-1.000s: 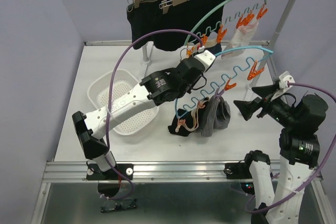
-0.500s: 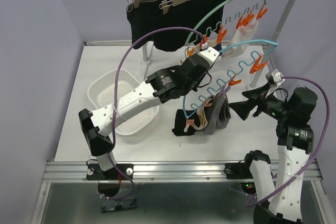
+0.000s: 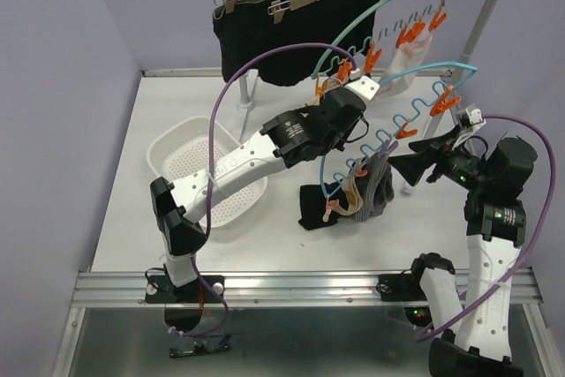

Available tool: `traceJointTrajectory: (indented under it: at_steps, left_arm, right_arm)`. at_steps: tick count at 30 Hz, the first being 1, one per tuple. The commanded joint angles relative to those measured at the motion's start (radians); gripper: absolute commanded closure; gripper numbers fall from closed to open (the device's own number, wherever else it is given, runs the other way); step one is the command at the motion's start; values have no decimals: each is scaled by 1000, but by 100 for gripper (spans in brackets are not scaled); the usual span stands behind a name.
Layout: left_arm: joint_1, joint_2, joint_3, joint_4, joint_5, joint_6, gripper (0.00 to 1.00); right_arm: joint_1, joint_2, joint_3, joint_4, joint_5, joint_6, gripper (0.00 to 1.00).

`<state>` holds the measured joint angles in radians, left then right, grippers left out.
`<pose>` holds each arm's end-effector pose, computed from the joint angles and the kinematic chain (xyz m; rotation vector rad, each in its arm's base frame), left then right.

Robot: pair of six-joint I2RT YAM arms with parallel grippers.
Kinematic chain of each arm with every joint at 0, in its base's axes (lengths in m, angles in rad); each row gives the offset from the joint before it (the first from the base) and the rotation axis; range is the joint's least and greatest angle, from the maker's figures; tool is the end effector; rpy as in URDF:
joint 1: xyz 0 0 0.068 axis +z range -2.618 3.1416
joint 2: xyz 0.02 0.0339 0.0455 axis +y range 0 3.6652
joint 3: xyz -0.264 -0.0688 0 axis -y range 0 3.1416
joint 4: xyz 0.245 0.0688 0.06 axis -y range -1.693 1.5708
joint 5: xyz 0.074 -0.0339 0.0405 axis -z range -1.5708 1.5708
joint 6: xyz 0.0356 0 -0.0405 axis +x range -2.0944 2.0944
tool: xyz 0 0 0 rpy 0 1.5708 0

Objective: Remove the underwear clipped to the hanger
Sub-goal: Remove the underwear from the hanger.

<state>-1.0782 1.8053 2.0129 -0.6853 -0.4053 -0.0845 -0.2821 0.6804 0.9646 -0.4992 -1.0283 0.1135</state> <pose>0.2032 -0.3489 0.4304 0.7359 1.8834 -0.3258 0.1270 -0.0051 0.3862 -0.3960 1.6986 0.7859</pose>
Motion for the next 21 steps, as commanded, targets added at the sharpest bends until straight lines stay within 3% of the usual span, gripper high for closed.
traceJointTrajectory:
  at_steps: [1, 6, 21]
  left_arm:
    - [-5, -21, 90, 55, 2, -31, 100]
    - [-6, -18, 95, 49, -1, -34, 100]
    - [-12, 8, 144, 32, 3, -35, 100]
  right_arm:
    - [-5, 13, -27, 88, 8, 35, 10]
    - [-3, 30, -33, 99, 7, 40, 14]
    - [3, 30, -33, 114, -29, 71, 14]
